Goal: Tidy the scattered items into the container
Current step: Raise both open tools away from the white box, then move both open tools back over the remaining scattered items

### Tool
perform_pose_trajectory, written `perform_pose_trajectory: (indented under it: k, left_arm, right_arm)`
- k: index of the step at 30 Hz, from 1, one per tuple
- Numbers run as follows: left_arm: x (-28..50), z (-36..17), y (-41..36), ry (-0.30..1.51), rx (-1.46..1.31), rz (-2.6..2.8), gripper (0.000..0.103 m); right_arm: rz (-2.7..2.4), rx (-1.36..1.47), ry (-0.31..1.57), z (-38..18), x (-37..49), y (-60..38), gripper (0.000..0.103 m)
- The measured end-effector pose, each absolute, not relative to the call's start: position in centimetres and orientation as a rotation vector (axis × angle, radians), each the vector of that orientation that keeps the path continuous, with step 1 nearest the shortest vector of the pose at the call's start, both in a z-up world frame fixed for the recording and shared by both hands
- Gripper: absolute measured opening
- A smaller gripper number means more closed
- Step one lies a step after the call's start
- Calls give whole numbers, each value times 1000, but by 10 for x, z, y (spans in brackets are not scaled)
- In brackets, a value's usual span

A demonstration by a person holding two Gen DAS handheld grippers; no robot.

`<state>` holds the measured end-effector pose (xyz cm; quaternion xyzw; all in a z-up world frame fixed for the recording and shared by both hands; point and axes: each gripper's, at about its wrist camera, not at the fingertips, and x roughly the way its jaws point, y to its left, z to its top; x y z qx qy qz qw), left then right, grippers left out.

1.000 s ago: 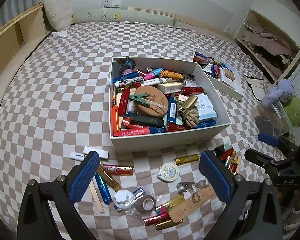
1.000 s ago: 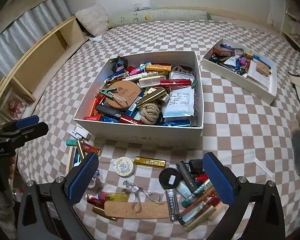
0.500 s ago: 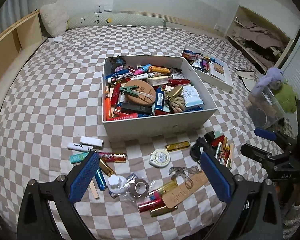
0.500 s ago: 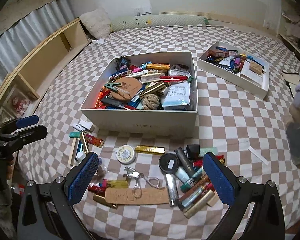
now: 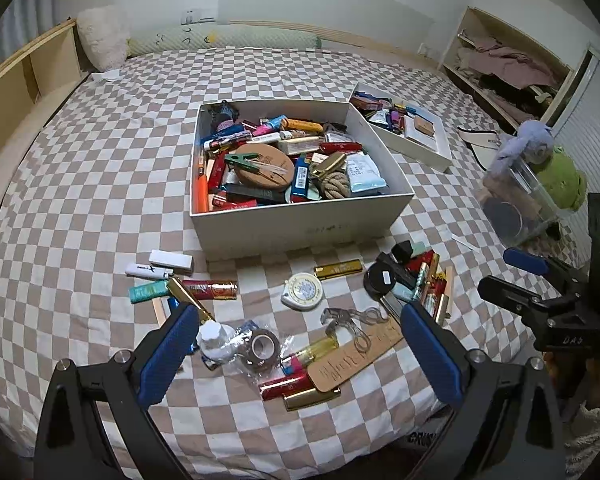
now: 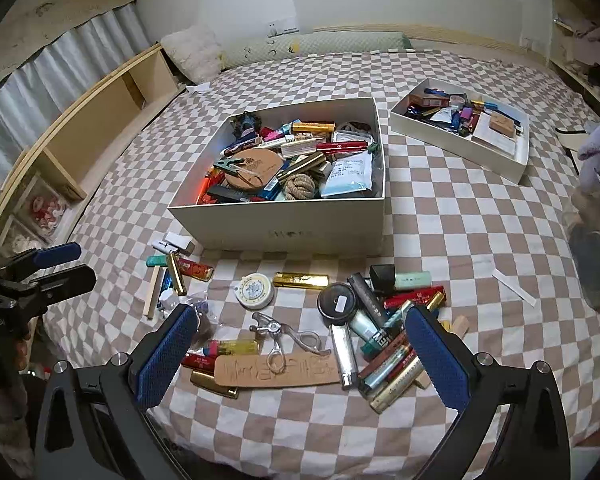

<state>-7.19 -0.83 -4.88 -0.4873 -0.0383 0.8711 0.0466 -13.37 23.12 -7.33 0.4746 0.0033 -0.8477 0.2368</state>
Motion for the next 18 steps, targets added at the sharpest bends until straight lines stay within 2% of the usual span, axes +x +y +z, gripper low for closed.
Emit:
perform_pose_trajectory:
  k: [18]
  left_arm:
    - [-44, -69, 7, -115, -1522, 2657, 101]
  right_arm:
    - [-2313, 1291, 77, -87, -96, 232, 103]
